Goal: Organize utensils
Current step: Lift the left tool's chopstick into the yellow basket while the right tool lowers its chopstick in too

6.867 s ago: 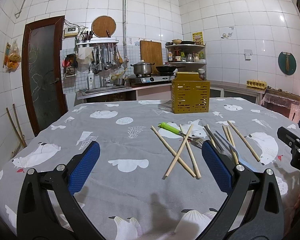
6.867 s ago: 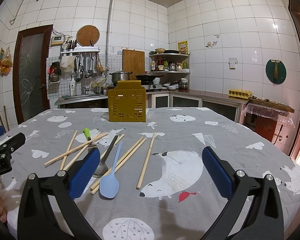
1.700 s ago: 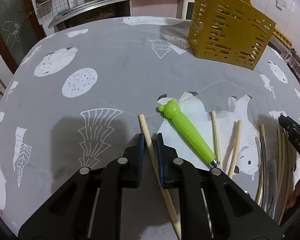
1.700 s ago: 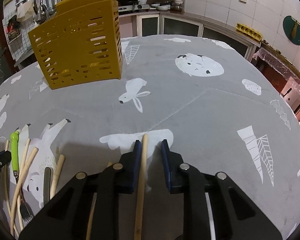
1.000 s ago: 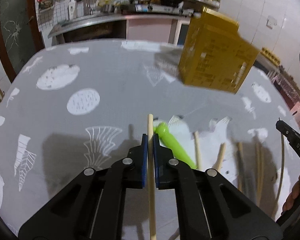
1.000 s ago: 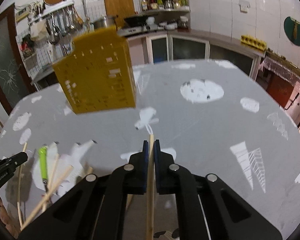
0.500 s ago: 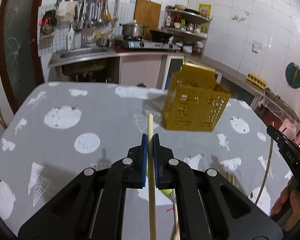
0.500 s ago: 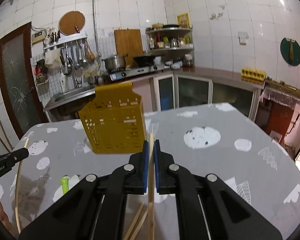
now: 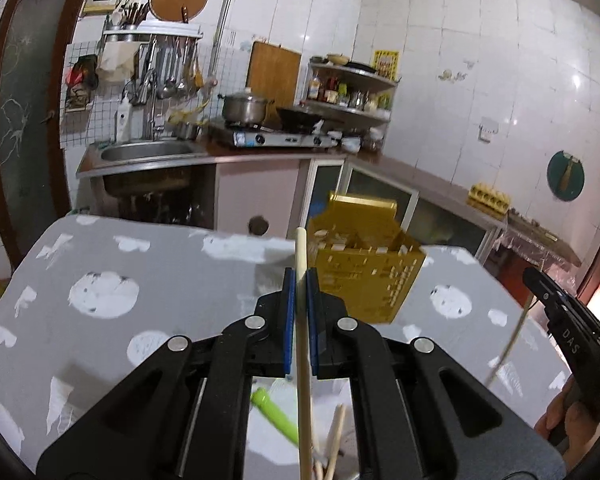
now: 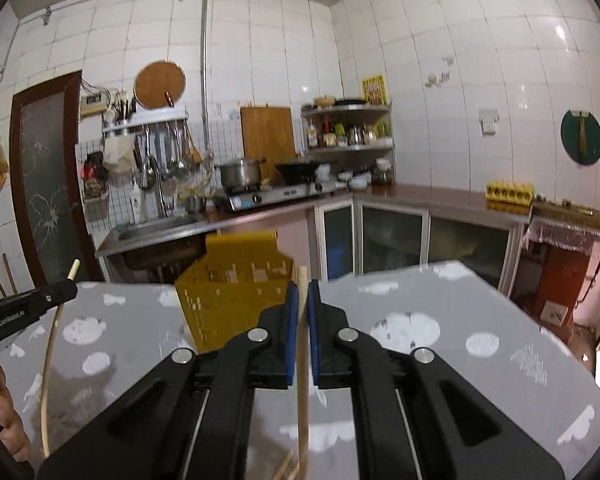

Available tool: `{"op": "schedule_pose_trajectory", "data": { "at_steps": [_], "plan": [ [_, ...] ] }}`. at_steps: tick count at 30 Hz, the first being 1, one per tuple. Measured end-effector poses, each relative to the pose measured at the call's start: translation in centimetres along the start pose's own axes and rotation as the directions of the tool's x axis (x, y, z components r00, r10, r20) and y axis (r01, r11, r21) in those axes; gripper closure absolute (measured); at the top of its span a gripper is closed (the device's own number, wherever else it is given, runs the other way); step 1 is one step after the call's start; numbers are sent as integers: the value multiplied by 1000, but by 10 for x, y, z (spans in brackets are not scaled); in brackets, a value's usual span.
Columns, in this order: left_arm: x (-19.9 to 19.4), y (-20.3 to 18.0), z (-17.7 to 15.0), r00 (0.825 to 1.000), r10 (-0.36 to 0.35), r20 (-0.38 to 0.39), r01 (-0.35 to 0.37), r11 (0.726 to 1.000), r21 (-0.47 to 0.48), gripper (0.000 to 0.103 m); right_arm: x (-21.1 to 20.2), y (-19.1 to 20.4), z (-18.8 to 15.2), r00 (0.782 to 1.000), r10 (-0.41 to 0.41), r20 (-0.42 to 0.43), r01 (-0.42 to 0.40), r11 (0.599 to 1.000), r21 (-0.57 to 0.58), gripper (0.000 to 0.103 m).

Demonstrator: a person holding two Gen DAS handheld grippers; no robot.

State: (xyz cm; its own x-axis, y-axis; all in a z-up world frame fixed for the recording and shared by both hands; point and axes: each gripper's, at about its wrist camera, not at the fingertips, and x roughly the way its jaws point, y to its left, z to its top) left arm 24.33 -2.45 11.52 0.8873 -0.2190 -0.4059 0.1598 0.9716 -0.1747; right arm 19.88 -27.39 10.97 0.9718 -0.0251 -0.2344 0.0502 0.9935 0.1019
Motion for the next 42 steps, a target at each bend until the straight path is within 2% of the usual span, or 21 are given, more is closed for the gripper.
{"op": "schedule_pose_trajectory", "data": {
  "at_steps": [5, 10, 18, 22, 29, 33, 38, 42],
  "plan": [
    [3, -4, 29, 997, -39, 63, 39, 999, -5, 99, 5, 3, 31, 998, 8, 64, -8, 1000, -6, 97],
    [8, -14, 74, 985, -112, 134, 111, 994, 11, 99, 17, 4, 74, 992, 20, 123, -19, 1000, -7, 97],
    [31, -38, 126, 967, -130, 218, 120, 991, 62, 98, 45, 9, 133, 982, 60, 180, -64, 998, 13, 97],
    [57, -47, 135, 969, -113, 220, 99, 992, 76, 99, 64, 15, 147, 980, 71, 188, -74, 997, 7, 97],
    [89, -49, 146, 976, -89, 199, 77, 994, 71, 99, 96, 24, 155, 979, 85, 185, -86, 996, -4, 97],
    [106, -47, 138, 981, -74, 177, 58, 994, 90, 99, 117, 28, 152, 982, 76, 173, -75, 997, -13, 97],
    [130, -40, 119, 991, -58, 120, 48, 995, 90, 99, 149, 27, 131, 988, 76, 133, -74, 997, -22, 97],
    [147, -34, 102, 997, -37, 72, 30, 995, 97, 99, 173, 24, 108, 996, 69, 61, -68, 997, -21, 97]
  ]
}}
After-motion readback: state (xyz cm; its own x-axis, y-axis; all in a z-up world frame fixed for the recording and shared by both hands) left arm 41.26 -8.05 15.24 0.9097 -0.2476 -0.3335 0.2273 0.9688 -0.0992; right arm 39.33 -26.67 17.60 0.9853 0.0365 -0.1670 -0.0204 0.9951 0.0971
